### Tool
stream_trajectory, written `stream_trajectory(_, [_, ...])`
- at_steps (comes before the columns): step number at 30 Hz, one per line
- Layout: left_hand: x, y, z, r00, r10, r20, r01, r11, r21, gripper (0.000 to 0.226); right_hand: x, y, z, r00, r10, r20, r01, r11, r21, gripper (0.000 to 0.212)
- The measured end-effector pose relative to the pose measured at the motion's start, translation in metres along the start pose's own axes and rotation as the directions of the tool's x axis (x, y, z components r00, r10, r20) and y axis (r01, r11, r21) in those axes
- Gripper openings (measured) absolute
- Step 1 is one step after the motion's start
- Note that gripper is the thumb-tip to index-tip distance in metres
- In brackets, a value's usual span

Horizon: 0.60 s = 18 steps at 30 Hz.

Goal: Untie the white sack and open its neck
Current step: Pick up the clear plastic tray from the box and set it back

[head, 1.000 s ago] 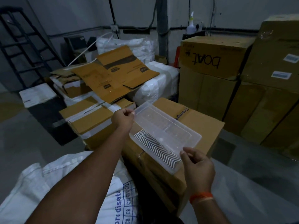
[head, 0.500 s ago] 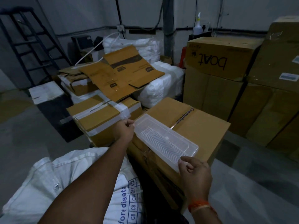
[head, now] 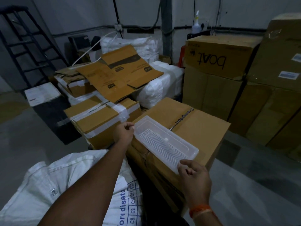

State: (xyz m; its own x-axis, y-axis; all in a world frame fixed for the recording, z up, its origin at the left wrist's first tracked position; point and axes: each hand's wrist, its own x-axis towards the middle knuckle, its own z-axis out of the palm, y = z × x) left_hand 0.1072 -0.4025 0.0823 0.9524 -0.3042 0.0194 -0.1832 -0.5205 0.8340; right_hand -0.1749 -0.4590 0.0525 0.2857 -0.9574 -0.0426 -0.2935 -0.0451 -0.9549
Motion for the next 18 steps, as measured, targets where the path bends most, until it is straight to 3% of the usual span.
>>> stream_trajectory(4, [-0.001,0.006,-0.003,0.999,0.025,0.048,-0.025,1.0,0.006,0.011,0.008,0.0,-0.001,1.0,0.022,0.011,-0.023,0.997,0.074,0.012])
stream_trajectory(11, [0.015,0.025,0.003,0.947,0.097,0.308,-0.102,0.995,0.0,0.021,0.039,-0.008,-0.008,0.996,0.068,0.05,-0.081,0.94,0.332,0.013])
stream_trajectory(18, [0.028,0.032,0.011,0.955,-0.012,0.296,0.035,0.997,-0.07,0.022,0.063,0.0,-0.006,0.997,0.075,0.006,-0.073,0.953,0.295,0.013])
